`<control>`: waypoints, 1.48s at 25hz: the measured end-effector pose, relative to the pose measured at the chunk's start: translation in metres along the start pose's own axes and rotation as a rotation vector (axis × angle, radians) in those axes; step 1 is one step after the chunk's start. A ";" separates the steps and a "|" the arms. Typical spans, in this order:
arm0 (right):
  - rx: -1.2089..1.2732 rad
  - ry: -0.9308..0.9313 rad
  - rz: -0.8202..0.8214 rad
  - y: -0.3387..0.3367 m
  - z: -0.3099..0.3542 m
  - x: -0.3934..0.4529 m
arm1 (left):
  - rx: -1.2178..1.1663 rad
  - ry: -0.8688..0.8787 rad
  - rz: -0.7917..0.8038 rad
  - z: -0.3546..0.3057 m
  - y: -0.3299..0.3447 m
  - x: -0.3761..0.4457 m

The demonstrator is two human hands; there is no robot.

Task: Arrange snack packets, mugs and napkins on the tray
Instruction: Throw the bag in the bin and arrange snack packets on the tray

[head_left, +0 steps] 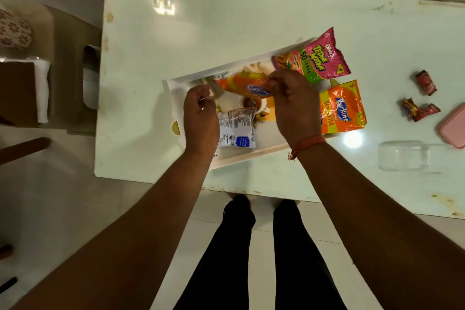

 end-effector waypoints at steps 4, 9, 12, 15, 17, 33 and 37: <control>0.156 0.316 -0.018 -0.008 -0.014 0.014 | 0.075 -0.138 0.165 -0.009 0.029 0.002; 0.003 0.428 -0.006 -0.015 -0.036 0.031 | 0.336 -0.141 0.446 -0.025 0.074 -0.006; -0.106 0.412 -0.006 -0.023 -0.041 0.038 | 0.415 -0.067 0.518 -0.035 0.099 -0.008; -0.143 0.404 0.003 -0.029 -0.046 0.042 | 0.547 -0.005 0.548 -0.032 0.118 -0.006; -0.145 0.393 0.028 -0.032 -0.049 0.043 | 0.623 0.019 0.542 -0.028 0.124 -0.004; -0.130 0.422 0.356 0.033 -0.030 -0.064 | 0.300 0.056 -0.013 0.009 0.033 0.019; 0.097 0.748 0.450 0.062 -0.032 -0.045 | 0.472 0.002 -0.066 0.041 0.001 0.021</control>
Point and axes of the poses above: each hand's wrist, its own x-axis towards the middle knuckle, its own y-axis out of the palm, z = x × y, the point moved 3 cm from there along x, towards the middle knuckle, and after that the axes turned 3 degrees about -z, right-handed, at the moved point
